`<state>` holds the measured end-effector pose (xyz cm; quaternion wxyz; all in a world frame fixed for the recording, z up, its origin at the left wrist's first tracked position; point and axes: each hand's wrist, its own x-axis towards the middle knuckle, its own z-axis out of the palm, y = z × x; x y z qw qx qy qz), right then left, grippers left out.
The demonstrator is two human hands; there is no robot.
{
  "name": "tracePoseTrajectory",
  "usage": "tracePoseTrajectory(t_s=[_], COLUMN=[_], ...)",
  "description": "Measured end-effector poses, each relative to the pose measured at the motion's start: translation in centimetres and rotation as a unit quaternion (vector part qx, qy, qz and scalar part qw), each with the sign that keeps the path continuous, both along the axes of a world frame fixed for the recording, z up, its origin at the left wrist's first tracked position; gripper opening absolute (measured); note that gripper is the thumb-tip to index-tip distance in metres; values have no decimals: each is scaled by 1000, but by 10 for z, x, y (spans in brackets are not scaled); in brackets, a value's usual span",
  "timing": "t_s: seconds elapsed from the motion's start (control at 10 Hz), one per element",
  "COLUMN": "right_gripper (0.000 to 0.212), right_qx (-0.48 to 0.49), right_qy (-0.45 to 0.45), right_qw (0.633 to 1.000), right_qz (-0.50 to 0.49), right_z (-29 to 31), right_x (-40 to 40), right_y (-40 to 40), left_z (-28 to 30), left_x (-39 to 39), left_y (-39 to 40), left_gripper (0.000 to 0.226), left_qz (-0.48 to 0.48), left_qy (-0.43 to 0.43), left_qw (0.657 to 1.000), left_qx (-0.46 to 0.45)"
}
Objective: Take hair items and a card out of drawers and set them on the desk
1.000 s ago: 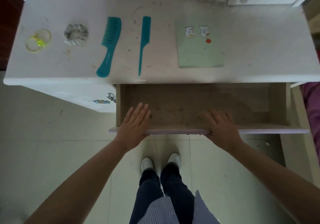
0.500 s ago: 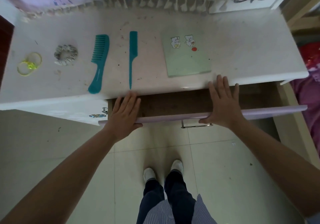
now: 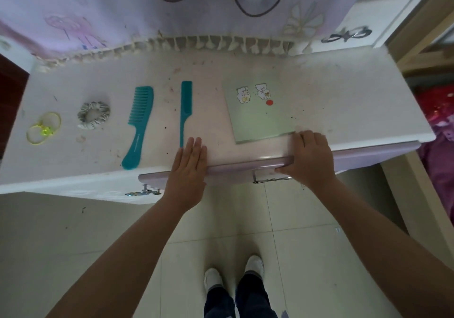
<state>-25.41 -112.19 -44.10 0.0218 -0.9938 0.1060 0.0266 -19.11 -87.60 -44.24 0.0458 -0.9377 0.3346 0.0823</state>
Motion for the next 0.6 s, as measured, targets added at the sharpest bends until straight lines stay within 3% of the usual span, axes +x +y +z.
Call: tracePoseTrajectory(t_s=[0.1,0.2,0.4,0.5,0.6], right_gripper=[79,79,78,37,15], right_qx=[4,-5,80,313,543], right_qy=[28,28,39,-49,-138], right_qw=[1000,999,996,944,799], right_qz=[-6,-15,-8,-92,-219], right_z=[2,5,14,23,52], right_x=[-2,-1,-2,2,3], right_y=[0,2,-4,-25,-65], left_z=[-2,-4,-23,-27,-30], left_x=[3,18,36,34,34], left_y=[-5,-25,-57,-57,-56], left_gripper=[79,62,60,59,59], left_qz=[-22,45,132,130,127], left_qy=[36,28,54,34,23], left_qw=[998,991,983,984,984], left_qx=[-48,-126,-116,-121,-123])
